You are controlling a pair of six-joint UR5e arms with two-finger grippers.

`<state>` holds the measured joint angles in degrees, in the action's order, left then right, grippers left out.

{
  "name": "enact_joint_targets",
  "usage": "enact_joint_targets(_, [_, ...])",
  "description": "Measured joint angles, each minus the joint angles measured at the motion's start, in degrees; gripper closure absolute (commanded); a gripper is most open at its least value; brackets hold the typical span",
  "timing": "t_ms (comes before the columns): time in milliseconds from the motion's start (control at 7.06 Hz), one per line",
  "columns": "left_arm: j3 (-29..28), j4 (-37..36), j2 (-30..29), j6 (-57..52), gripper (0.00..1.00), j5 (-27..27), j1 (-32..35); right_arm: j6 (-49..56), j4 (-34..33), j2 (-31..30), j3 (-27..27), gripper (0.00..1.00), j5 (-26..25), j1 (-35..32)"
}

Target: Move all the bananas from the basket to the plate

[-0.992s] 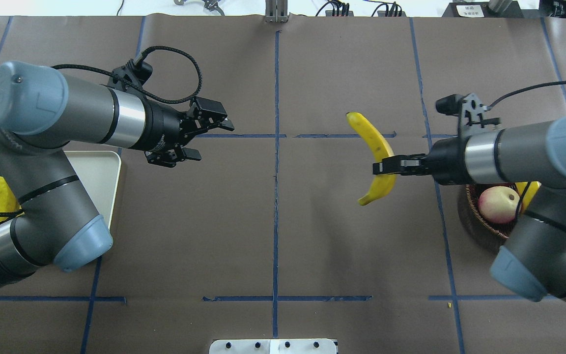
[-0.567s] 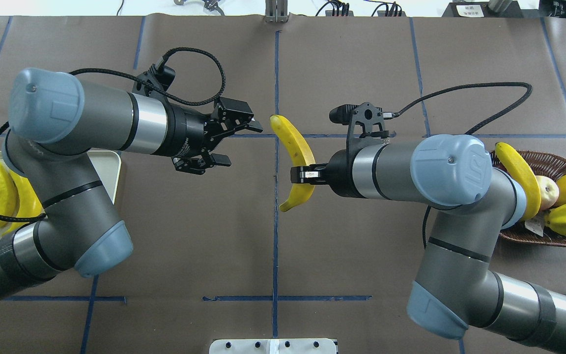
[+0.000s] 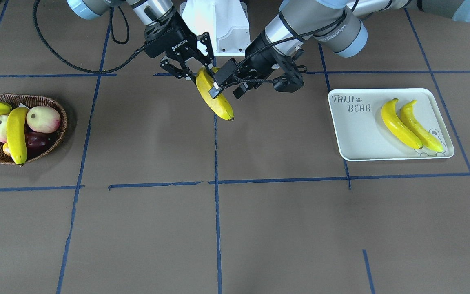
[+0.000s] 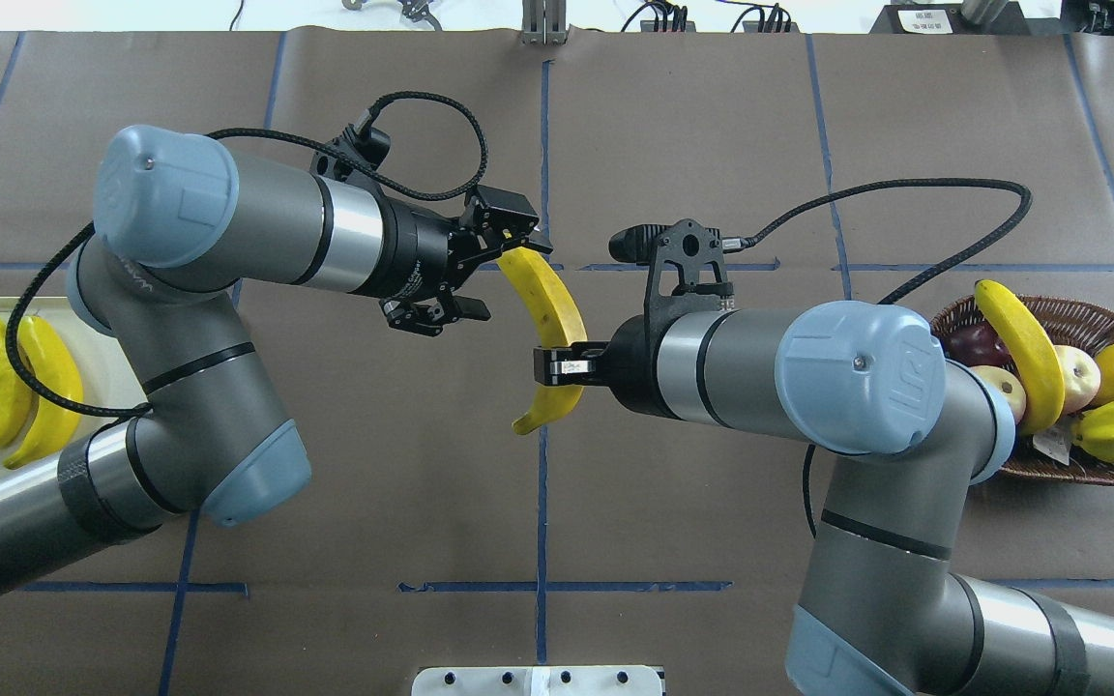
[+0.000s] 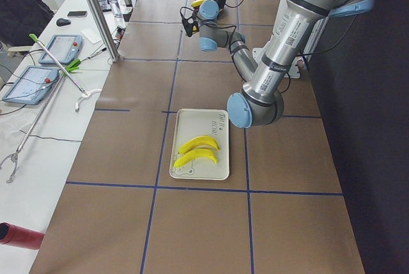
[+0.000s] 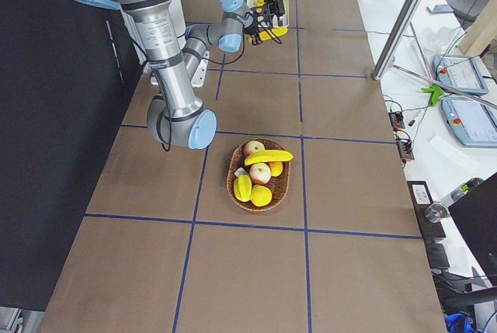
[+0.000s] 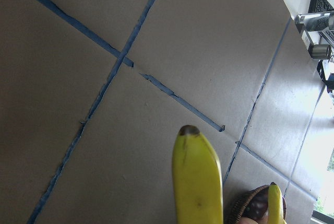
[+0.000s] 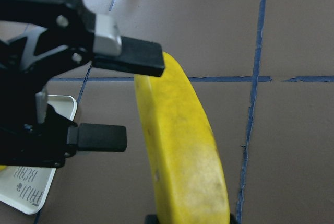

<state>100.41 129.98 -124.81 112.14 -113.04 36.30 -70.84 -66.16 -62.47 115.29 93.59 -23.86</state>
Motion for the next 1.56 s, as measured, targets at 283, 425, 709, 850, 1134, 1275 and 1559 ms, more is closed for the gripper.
enact_joint_targets(283, [-1.0, 0.0, -1.0, 0.0, 0.38, 0.0, -0.1, 0.0, 0.0, 0.1, 0.2, 0.98, -0.8, 0.9])
enact_joint_targets(425, [-1.3, 0.1, -1.2, 0.0, 0.77, 0.0, -0.3, 0.1, 0.0, 0.1, 0.4, 0.98, -0.9, 1.0])
enact_joint_targets(709, [-1.6, 0.1, -1.3, 0.0, 1.00, 0.0, -0.6, 0.1, -0.1, 0.1, 0.8, 0.01, -0.9, 1.1])
enact_joint_targets(850, [-1.6, 0.1, -1.3, -0.1, 1.00, 0.0, -0.7, 0.0, -0.1, 0.0, 1.0, 0.00, -0.9, 1.2])
enact_joint_targets(1134, [-1.5, 0.1, -1.2, 0.0, 1.00, -0.1, -0.5, 0.0, -0.4, -0.2, 1.4, 0.00, -1.8, 1.3])
enact_joint_targets(1275, [-1.5, 0.0, -1.2, -0.1, 1.00, -0.1, -0.2, 0.0, -0.6, -0.3, 2.2, 0.00, -2.0, 1.4])
enact_joint_targets(1559, [-1.5, -1.3, -0.4, -0.7, 1.00, -0.4, 1.1, 0.0, -5.4, -0.6, 6.8, 0.00, -1.3, 1.4])
